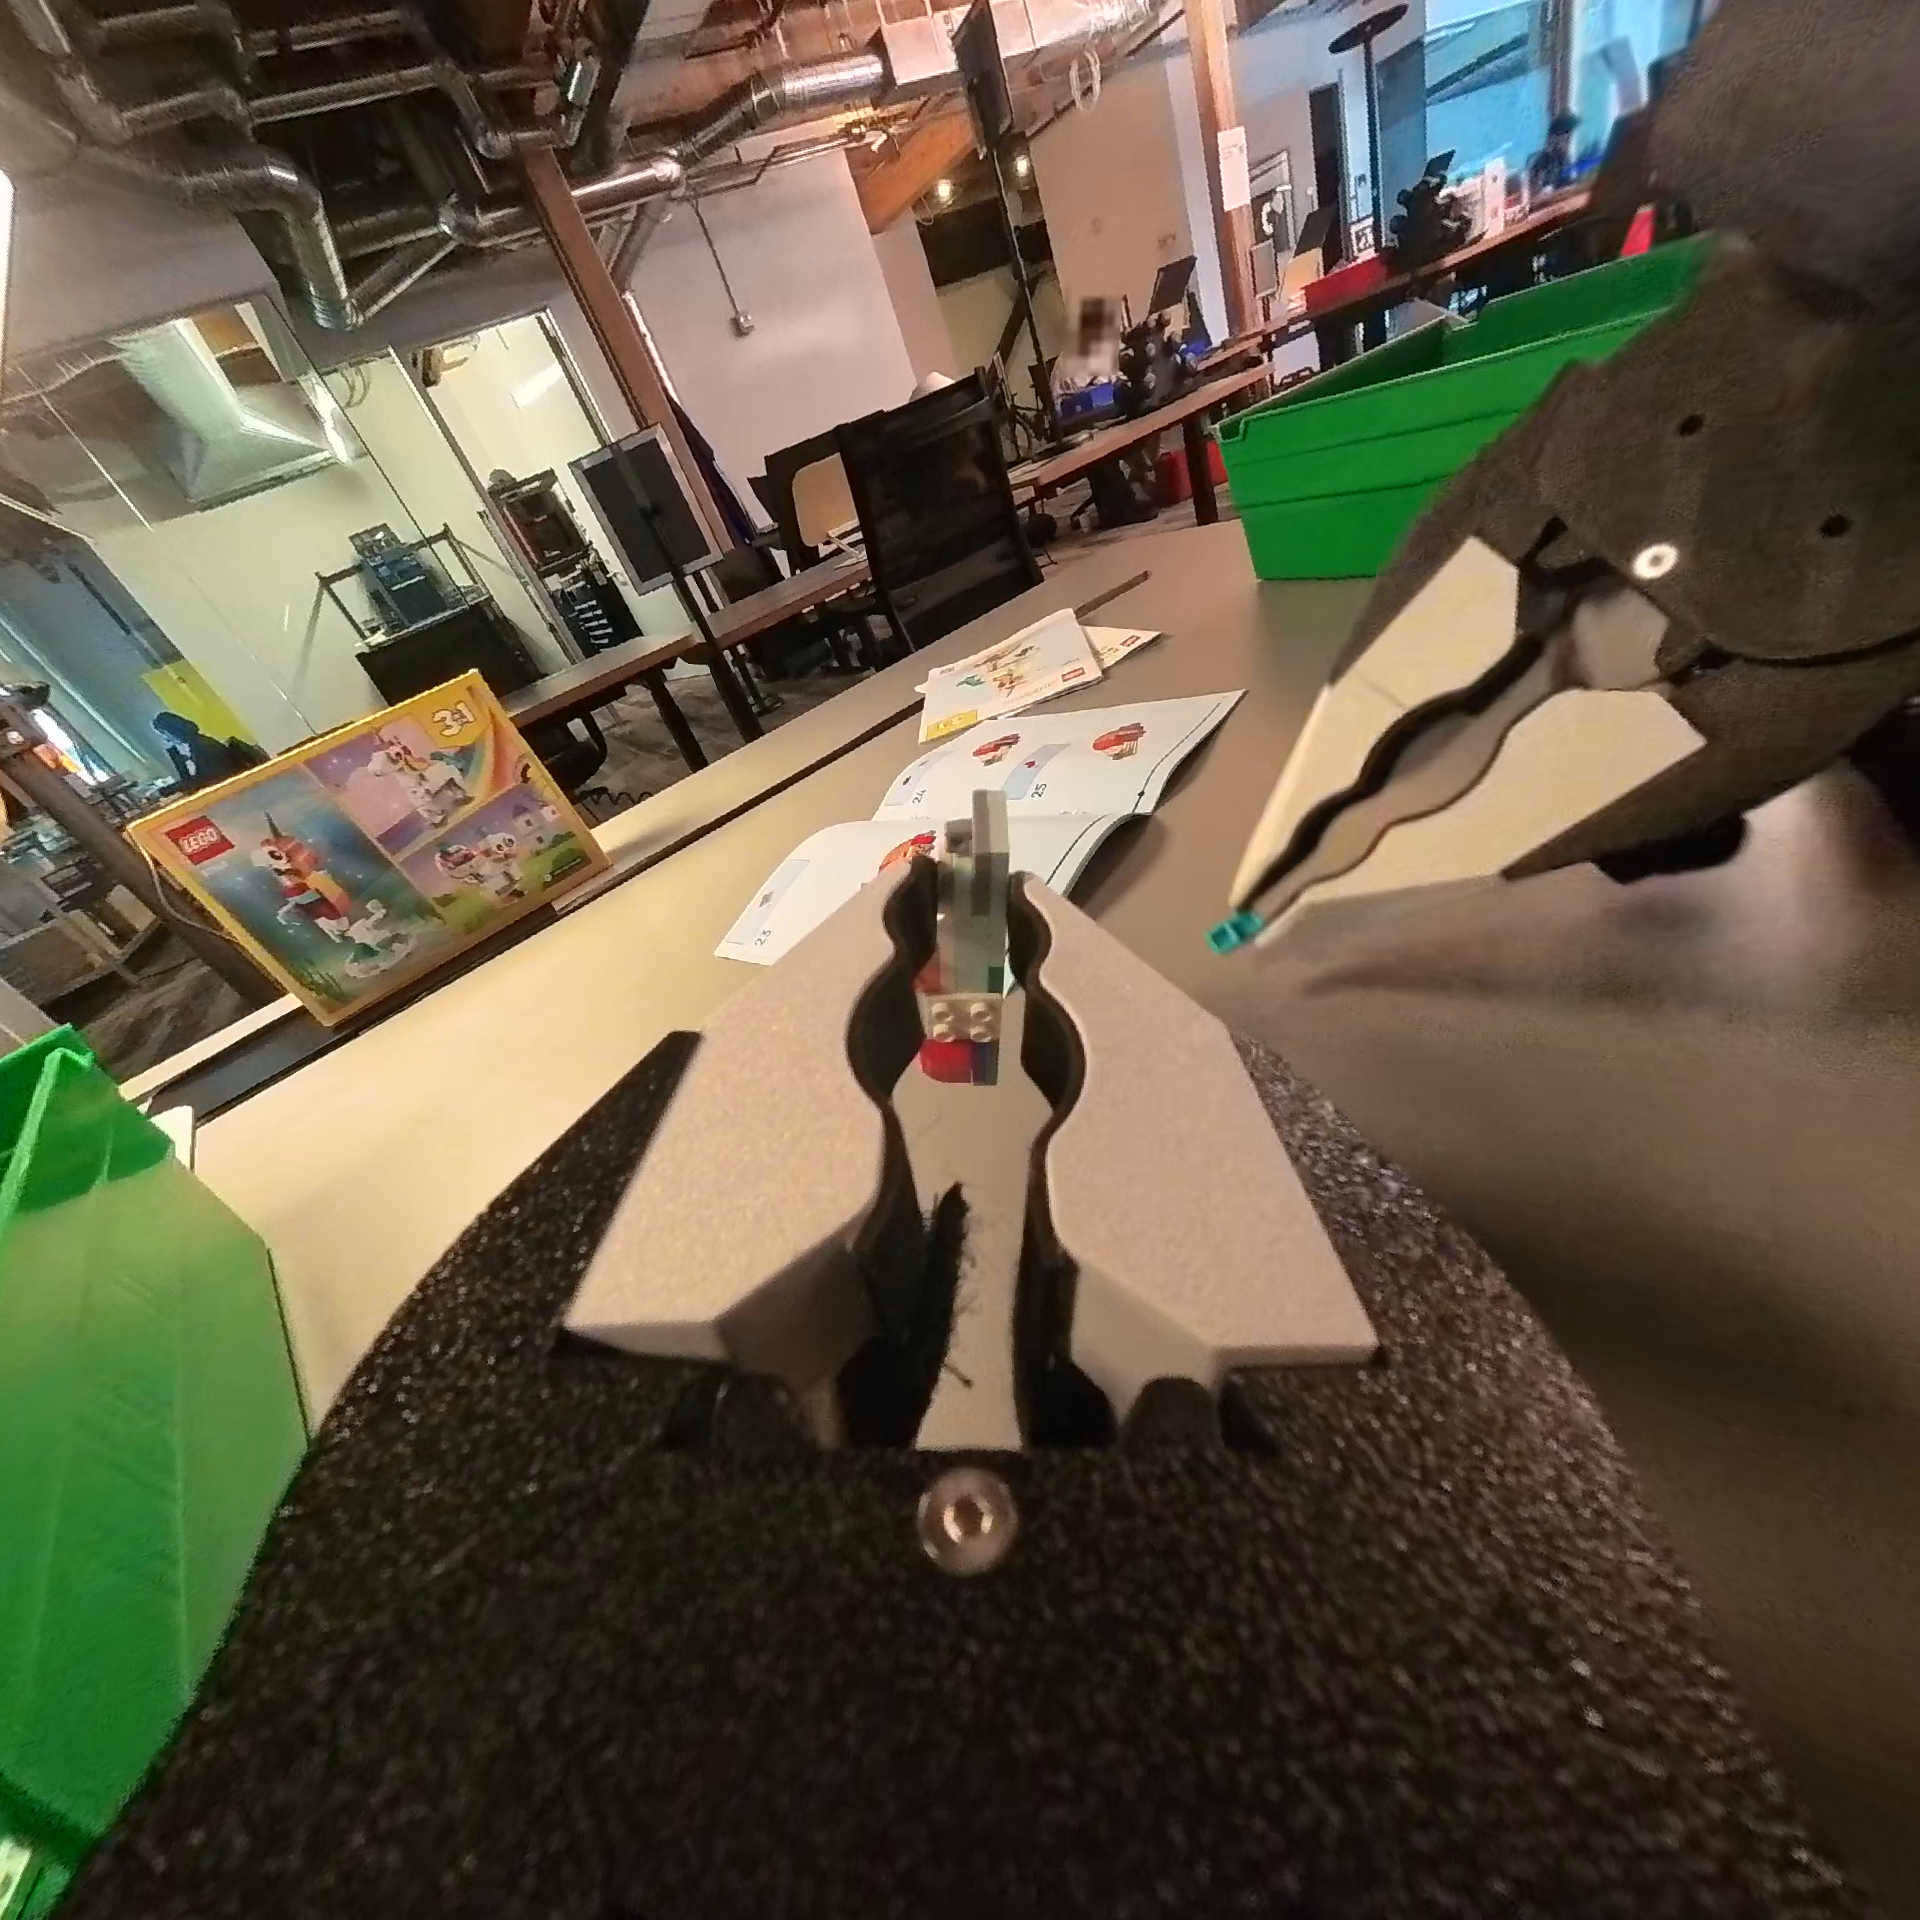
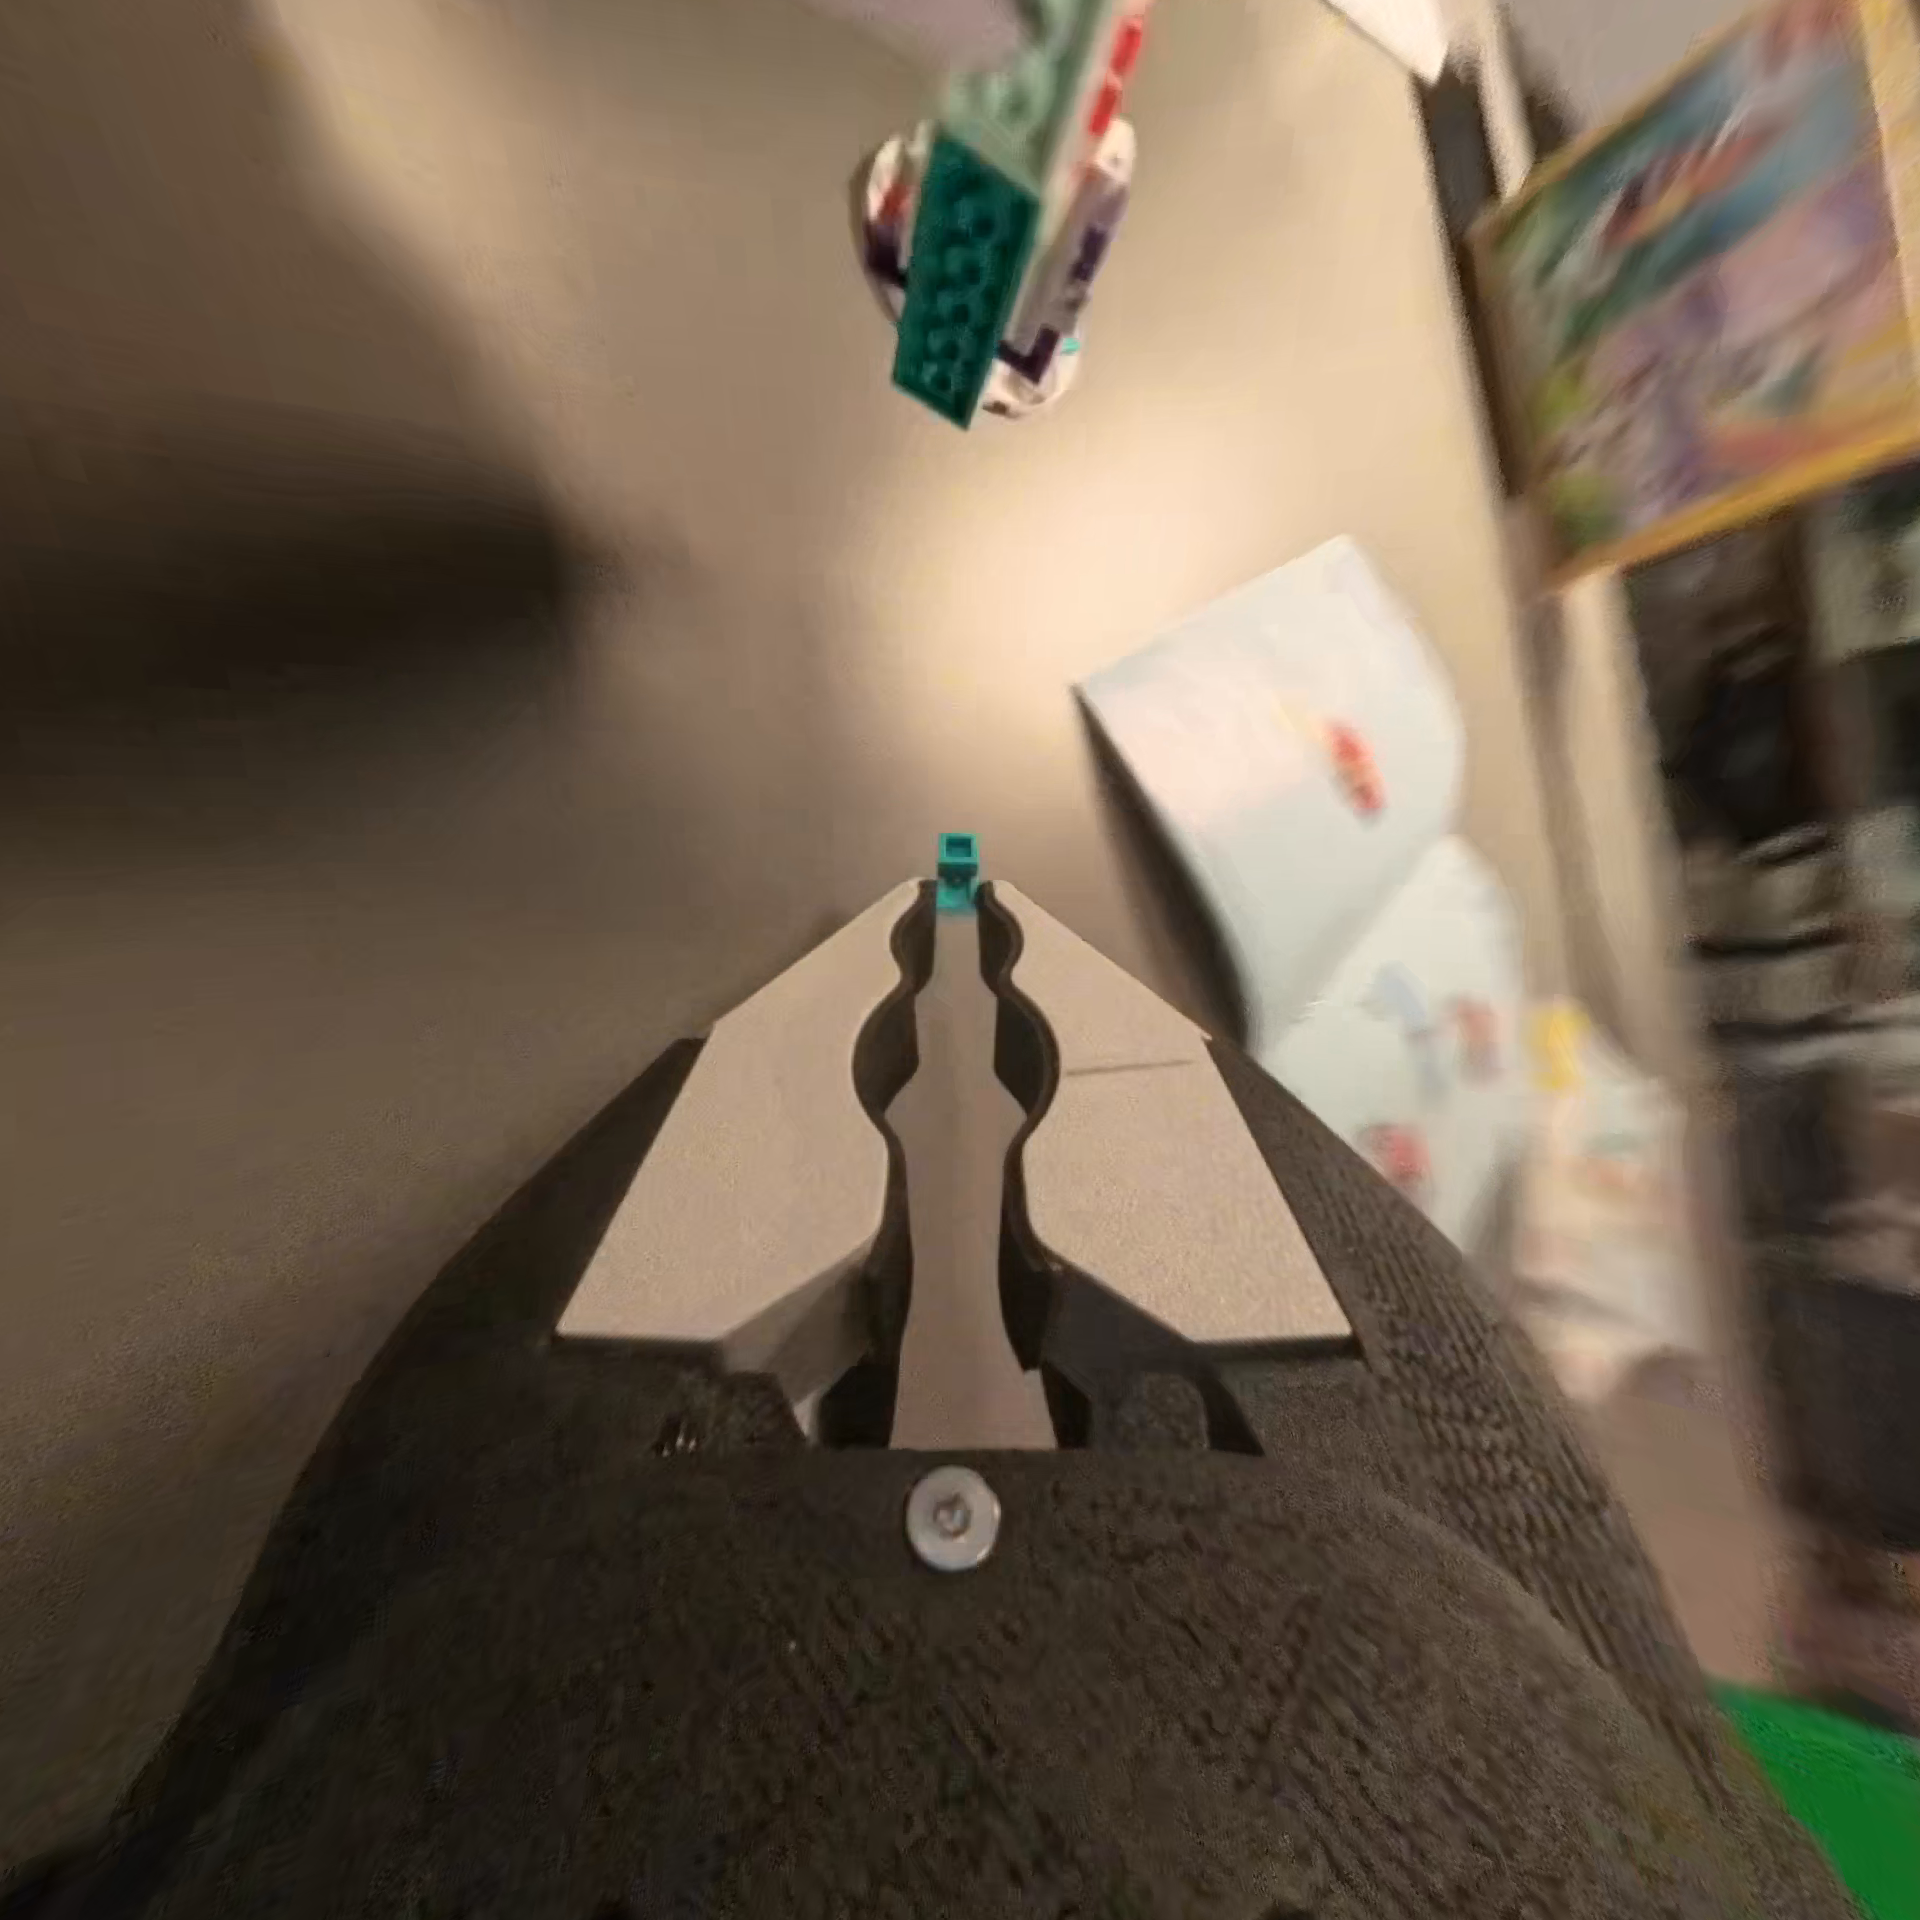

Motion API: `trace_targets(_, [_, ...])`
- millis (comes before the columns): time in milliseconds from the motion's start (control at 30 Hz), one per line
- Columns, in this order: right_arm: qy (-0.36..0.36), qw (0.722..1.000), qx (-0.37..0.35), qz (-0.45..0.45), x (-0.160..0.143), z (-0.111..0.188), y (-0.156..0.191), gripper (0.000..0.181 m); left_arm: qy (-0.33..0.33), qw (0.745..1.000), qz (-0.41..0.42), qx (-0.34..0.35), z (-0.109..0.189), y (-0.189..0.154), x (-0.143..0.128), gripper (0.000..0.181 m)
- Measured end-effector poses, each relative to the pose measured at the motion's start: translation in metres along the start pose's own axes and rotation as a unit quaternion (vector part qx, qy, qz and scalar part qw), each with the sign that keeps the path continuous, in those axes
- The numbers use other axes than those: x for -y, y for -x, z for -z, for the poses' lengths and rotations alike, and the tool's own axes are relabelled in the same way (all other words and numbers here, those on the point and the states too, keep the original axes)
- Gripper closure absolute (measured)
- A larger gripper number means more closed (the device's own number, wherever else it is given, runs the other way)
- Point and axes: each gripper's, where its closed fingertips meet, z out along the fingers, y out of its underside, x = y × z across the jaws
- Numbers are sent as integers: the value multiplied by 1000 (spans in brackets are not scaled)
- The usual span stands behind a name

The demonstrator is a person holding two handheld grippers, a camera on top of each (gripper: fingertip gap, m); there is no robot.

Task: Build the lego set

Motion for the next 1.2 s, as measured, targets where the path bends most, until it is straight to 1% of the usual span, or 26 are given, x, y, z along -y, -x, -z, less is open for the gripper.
trace_targets(33, [7, 995, -33, 95, -2, 1, -10, 175, -2, 1000, 1, 0, 0, 0, 0, 171])
trace_targets(67, [18, 976, -54, 209, -6, 1, -16, 175, -3, 1000, 3, -1, 1, 0, 1, 171])
trace_targets(100, [23, 941, -69, 332, -9, 1, -19, 176, -4, 1000, 4, -3, 1, 0, 1, 171])
trace_targets(167, [29, 838, -97, 536, -13, 0, -22, 175, -3, 1000, 5, -5, 0, -1, 1, 171])
trace_targets(200, [15, 789, -95, 606, -13, 0, -18, 173, -1, 1000, 3, -6, 0, -2, 0, 171])
trace_targets(233, [-3, 747, -83, 660, -14, 1, -11, 173, 1, 1000, 1, -6, -1, -2, 0, 171])
trace_targets(300, [-34, 667, -68, 742, -16, 4, 0, 175, 4, 1000, -2, -4, -1, -2, -1, 171])
trace_targets(333, [-45, 632, -58, 772, -19, 5, 4, 175, 6, 1000, -3, -3, -2, -2, -2, 171])
trace_targets(400, [-59, 581, -40, 810, -25, 7, 9, 174, 6, 1000, -4, -3, -2, -2, -2, 171])
trace_targets(433, [-61, 567, -29, 821, -28, 7, 10, 174, 7, 1000, -5, -2, -2, -2, -2, 171])
trace_targets(500, [-72, 551, -23, 831, -29, 7, 12, 174, 9, 1000, -7, -3, -2, -2, -3, 171])
trace_targets(567, [-111, 535, -12, 837, -24, 12, 22, 174, 10, 1000, -9, -3, -3, -3, -3, 171])
trace_targets(767, [-146, 530, 8, 835, -17, 18, 33, 173, 11, 1000, -10, -5, -3, -3, -4, 171])
trace_targets(933, [-161, 532, 15, 831, -12, 19, 33, 160, 8, 1000, -9, -5, -2, -3, -2, 171])
trace_targets(1000, [-152, 547, 20, 823, -11, 19, 31, 152, 7, 1000, -10, -4, -2, -3, -2, 171])
trace_targets(1033, [-147, 565, 24, 812, -11, 20, 28, 151, 6, 1000, -9, -2, -2, -3, -2, 171])
trace_targets(1067, [-140, 592, 30, 793, -11, 21, 24, 151, 4, 1000, -7, -1, -1, -2, -1, 171])
trace_targets(1100, [-132, 631, 37, 763, -12, 21, 19, 150, 1, 1000, -4, 0, 0, -1, 0, 171])
trace_targets(1167, [-122, 731, 70, 667, -17, 25, 16, 146, -7, 1000, 5, 0, 1, 0, 2, 171])
trace_targets(1200, [-134, 779, 81, 608, -17, 29, 20, 145, -11, 1000, 9, -2, 2, 0, 3, 171])
